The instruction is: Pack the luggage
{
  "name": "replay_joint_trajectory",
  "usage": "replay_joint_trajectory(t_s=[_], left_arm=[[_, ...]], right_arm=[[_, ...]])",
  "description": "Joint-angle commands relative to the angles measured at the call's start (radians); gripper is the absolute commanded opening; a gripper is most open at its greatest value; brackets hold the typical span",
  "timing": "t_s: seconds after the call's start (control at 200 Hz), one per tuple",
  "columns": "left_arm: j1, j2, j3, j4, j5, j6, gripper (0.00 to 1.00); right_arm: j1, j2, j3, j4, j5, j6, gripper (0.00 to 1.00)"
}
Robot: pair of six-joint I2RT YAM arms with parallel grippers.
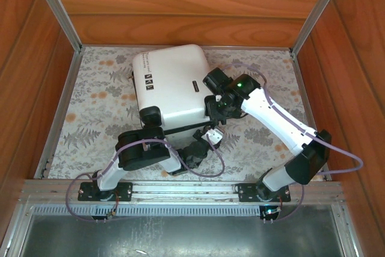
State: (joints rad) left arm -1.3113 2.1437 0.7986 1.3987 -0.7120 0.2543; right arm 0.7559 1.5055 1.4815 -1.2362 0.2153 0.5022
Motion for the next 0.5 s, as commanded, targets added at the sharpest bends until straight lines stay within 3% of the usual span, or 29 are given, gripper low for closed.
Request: replay_joint_trajectory(t_s=[0.0,0.2,0.365,0.495], left_arm=[[-0.022,0.020,-0.012,0.018,0.068,0.022,0.00],[-0.023,0.016,-0.016,0.019,0.076,0.032,0.00],[-0.026,0.009,-0.025,0.018,0.104,0.077,0.00],[-0.035,0.013,-0.017,0.018,0.114,0.147,0.00]], right_arm=[[-0.018,0.008,-0.015,0.024,-0.045,-0.044,0.51],[-0.018,0.060,0.045,0.049,-0.121,-0.088,0.27],[-0.017,0.078,0.076,0.081,-0.176,-0.172,0.01],[-0.017,0.071,0.088,0.134,-0.302,-0.186,0.00]])
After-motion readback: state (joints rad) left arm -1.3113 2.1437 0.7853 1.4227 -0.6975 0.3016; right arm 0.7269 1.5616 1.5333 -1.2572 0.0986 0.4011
